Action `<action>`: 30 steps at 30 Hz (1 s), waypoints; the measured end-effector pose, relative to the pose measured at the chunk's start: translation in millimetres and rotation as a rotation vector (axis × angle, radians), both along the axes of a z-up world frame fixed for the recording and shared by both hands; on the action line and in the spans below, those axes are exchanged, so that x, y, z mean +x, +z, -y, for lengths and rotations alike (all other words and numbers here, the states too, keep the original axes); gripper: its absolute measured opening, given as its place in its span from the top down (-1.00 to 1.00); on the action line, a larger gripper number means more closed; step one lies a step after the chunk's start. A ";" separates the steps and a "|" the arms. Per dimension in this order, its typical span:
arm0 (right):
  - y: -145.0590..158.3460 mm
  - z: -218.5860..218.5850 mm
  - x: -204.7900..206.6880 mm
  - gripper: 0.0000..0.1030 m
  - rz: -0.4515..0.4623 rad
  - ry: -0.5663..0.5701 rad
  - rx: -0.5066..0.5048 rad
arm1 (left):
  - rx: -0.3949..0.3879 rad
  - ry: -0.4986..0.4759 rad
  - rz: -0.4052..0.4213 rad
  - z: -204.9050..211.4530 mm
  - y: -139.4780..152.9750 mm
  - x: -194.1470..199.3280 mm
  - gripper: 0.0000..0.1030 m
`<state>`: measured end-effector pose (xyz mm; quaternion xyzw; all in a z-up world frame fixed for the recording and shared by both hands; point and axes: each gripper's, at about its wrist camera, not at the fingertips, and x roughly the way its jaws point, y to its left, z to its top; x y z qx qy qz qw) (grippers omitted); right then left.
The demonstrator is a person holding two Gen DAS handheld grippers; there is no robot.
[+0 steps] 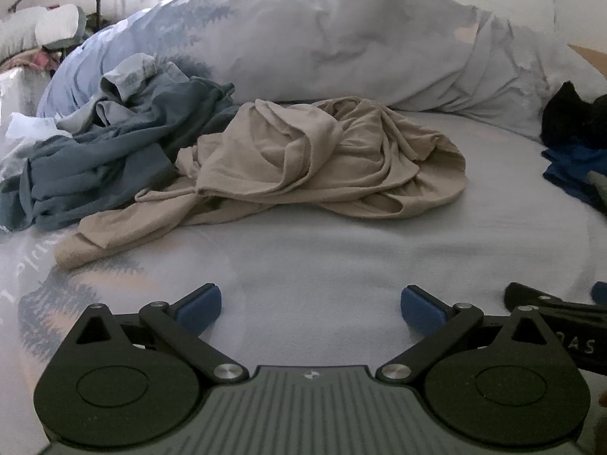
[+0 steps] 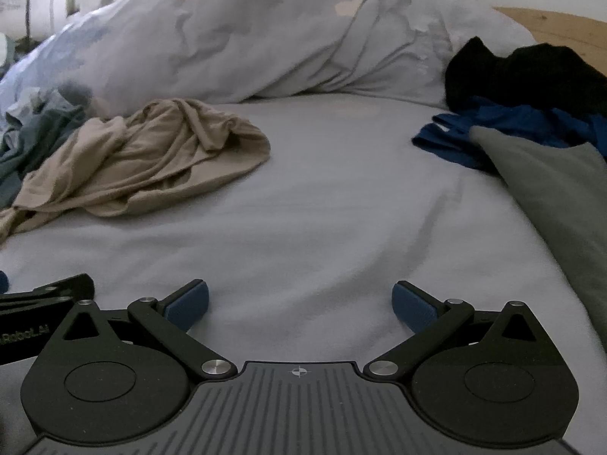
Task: Fold clothes
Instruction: 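Lower the right tool onto the beige shirt and close it on the fabric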
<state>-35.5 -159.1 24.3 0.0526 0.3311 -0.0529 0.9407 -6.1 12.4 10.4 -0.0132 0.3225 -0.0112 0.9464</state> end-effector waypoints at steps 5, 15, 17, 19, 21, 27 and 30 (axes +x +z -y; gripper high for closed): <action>3.5 -4.4 1.3 -0.91 0.031 0.048 0.036 | -0.141 0.068 0.023 -19.4 10.3 -3.3 -1.00; 11.4 -25.4 6.9 0.02 0.072 0.127 0.017 | -0.261 0.214 0.045 -65.0 21.9 -0.9 -1.00; 15.1 -38.5 8.0 0.02 0.094 0.184 -0.070 | -0.291 0.243 0.027 -76.2 21.3 1.8 -1.00; 16.8 -51.0 10.5 0.02 0.119 0.256 -0.190 | -0.321 0.272 0.009 -87.4 20.8 4.5 -1.00; 18.6 -63.5 13.1 0.02 0.144 0.327 -0.310 | -0.357 0.293 -0.003 -97.4 22.8 6.2 -1.00; 2.9 -82.8 37.0 0.09 0.147 0.531 -0.587 | -0.426 0.317 -0.015 -115.3 24.3 7.8 -1.00; -6.1 -91.5 49.8 0.21 0.144 0.633 -0.721 | -0.445 0.325 -0.020 -119.2 24.1 8.8 -1.00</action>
